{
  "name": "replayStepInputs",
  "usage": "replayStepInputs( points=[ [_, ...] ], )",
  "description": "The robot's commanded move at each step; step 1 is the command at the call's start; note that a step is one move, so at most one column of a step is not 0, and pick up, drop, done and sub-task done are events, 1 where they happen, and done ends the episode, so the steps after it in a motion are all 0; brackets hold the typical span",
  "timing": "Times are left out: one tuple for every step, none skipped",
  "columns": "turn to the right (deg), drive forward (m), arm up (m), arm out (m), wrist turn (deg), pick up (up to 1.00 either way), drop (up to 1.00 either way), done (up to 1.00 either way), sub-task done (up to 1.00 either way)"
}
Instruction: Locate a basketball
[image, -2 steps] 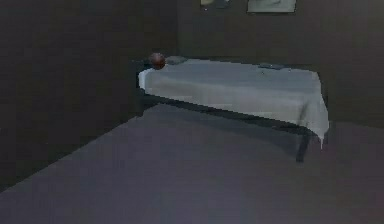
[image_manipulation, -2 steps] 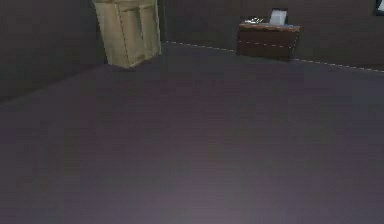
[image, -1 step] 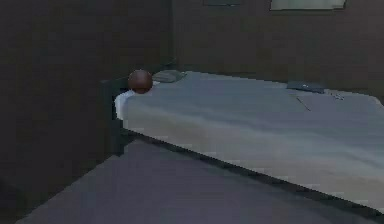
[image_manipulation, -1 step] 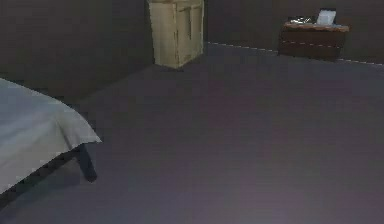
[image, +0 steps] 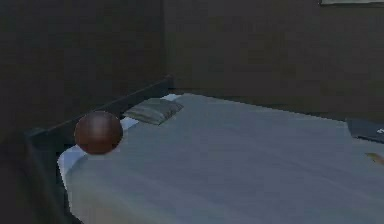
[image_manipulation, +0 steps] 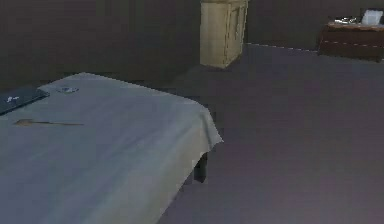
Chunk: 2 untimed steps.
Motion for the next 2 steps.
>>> replayStepInputs(
  points=[
    [-27.0,0.00,0.00,0.00,0.0,0.00,0.00,0.00,0.00],
    [0.0,0.00,0.00,0.00,0.0,0.00,0.00,1.00,0.00]
  ],
)
